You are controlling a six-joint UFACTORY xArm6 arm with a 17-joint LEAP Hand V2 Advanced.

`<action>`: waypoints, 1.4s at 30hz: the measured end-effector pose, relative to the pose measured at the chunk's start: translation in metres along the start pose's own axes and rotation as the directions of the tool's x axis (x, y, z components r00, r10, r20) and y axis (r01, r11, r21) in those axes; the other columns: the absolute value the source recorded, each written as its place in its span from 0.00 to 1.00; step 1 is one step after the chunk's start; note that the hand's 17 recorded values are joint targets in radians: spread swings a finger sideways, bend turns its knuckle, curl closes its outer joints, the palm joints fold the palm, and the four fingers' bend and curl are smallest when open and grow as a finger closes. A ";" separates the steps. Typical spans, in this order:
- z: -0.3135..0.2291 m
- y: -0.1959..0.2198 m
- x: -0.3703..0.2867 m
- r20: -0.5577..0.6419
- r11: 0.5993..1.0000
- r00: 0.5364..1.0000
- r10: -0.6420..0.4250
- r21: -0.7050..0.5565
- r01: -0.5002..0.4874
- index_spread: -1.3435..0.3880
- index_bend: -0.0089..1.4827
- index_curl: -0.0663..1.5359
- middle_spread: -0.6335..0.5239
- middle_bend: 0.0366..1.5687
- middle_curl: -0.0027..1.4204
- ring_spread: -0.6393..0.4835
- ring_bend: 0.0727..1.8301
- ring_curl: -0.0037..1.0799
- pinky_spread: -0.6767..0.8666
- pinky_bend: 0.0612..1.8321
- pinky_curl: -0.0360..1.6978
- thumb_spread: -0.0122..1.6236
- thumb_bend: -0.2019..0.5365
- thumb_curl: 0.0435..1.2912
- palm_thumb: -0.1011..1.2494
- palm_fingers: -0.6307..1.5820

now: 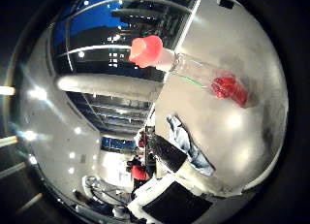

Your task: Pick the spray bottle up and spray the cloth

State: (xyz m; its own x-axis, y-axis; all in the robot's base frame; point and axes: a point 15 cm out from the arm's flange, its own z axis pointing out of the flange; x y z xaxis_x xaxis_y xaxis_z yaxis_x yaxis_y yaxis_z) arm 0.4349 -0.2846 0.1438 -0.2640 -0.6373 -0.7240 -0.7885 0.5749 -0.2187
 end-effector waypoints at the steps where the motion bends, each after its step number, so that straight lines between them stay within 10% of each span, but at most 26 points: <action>1: 0.007 0.001 -0.001 0.003 1.000 1.000 -0.002 -0.012 0.002 0.65 0.11 0.20 0.59 0.16 0.26 0.68 0.20 0.25 0.68 0.23 0.18 0.65 0.24 0.20 0.44 0.35; 12: 0.076 -0.022 -0.035 0.050 0.995 0.998 -0.043 -0.083 0.048 0.67 0.13 0.22 0.56 0.19 0.26 0.63 0.24 0.25 0.65 0.20 0.17 0.65 0.25 0.20 0.47 0.45; 20: 0.093 -0.058 -0.057 0.058 0.993 0.993 -0.102 -0.058 0.106 0.56 0.32 0.35 0.44 0.50 0.41 0.43 0.50 0.42 0.25 0.40 0.22 0.64 0.27 0.24 0.65 0.89; 29: 0.085 -0.055 -0.104 0.146 0.983 0.977 -0.154 -0.080 0.166 0.60 0.70 0.54 0.44 0.80 0.53 0.39 0.71 0.58 0.28 0.67 0.39 0.63 0.30 0.32 0.85 0.82; 42: -0.012 -0.022 -0.211 0.043 0.853 0.880 -0.473 -0.228 0.470 0.65 0.79 0.58 0.46 0.89 0.52 0.37 0.75 0.69 0.34 0.68 0.59 0.56 0.25 0.48 0.90 0.77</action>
State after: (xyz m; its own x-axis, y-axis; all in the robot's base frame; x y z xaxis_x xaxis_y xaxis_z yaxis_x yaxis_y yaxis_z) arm 0.5015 -0.1690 0.3094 0.1648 -0.8110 -0.5613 -0.9232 0.0736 -0.3773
